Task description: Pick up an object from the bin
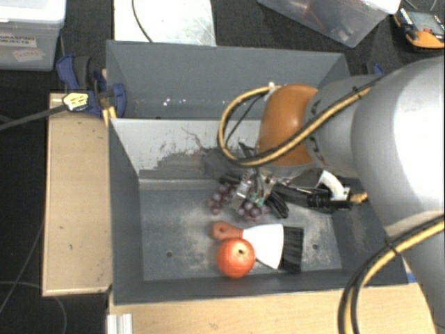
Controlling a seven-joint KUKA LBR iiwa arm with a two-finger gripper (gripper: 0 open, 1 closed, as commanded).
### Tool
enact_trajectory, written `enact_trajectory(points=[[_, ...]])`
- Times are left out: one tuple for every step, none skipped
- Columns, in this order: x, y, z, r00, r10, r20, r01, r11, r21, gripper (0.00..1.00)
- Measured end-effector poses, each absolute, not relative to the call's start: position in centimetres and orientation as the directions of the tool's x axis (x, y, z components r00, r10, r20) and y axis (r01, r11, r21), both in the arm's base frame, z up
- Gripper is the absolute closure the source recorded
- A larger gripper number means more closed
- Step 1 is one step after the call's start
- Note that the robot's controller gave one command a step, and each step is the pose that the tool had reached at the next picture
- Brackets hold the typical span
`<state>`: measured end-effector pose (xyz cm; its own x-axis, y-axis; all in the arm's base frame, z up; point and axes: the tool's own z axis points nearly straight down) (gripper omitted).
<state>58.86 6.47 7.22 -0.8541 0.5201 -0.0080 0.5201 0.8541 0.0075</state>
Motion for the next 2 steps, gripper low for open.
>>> enact_trajectory(points=[[58.86,6.47,7.23,-0.854,0.520,-0.008,0.520,0.854,0.008,1.00],[58.83,6.44,7.97,-0.854,0.520,-0.008,0.520,0.854,0.008,1.00]])
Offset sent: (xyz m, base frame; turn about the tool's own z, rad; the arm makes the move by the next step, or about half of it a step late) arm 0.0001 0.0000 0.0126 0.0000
